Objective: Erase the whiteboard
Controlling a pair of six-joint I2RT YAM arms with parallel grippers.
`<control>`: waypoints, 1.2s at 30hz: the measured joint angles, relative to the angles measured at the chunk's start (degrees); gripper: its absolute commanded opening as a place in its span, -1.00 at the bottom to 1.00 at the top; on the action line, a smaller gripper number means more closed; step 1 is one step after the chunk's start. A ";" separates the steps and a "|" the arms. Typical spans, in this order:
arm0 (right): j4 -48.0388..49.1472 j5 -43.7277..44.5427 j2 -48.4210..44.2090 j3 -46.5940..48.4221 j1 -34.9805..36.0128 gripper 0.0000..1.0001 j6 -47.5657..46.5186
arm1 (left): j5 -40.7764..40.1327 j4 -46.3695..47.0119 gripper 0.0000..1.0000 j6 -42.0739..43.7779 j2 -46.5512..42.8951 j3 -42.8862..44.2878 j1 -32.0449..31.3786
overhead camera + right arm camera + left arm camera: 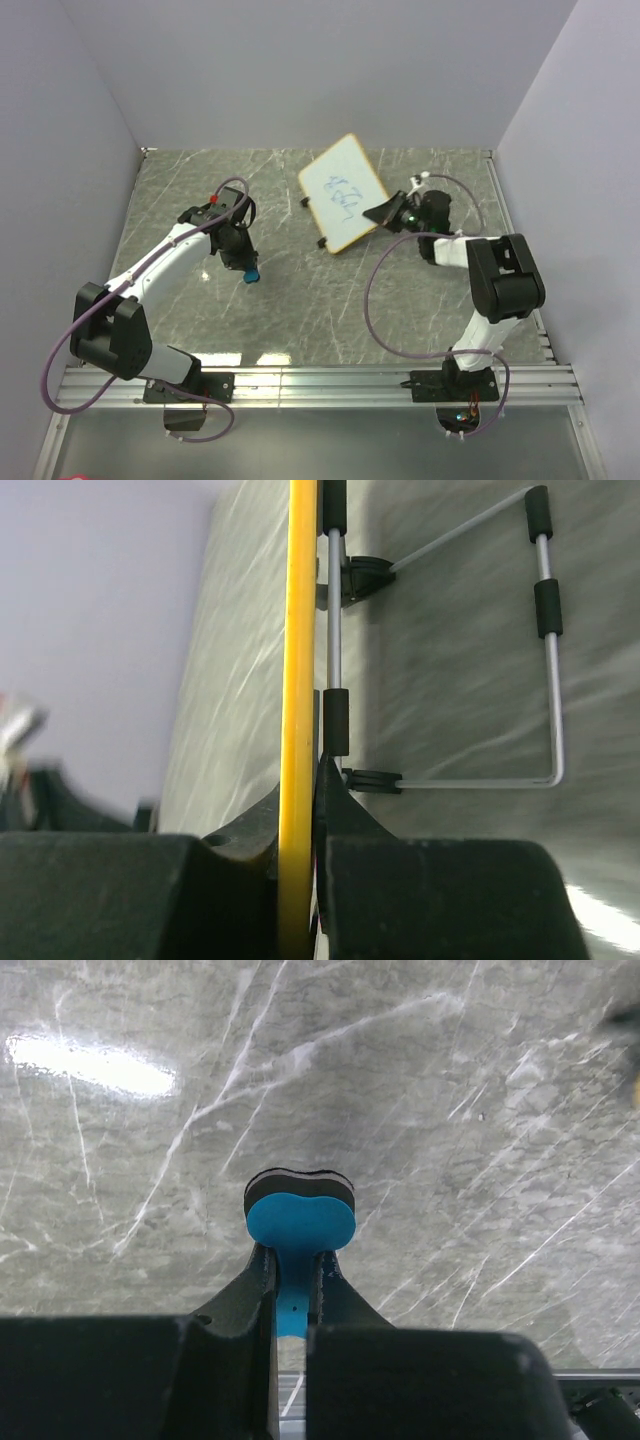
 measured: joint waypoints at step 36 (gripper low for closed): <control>-43.01 -1.44 -9.88 18.03 16.52 0.50 -13.77 | 0.92 7.69 -0.99 4.90 -0.02 -0.09 0.00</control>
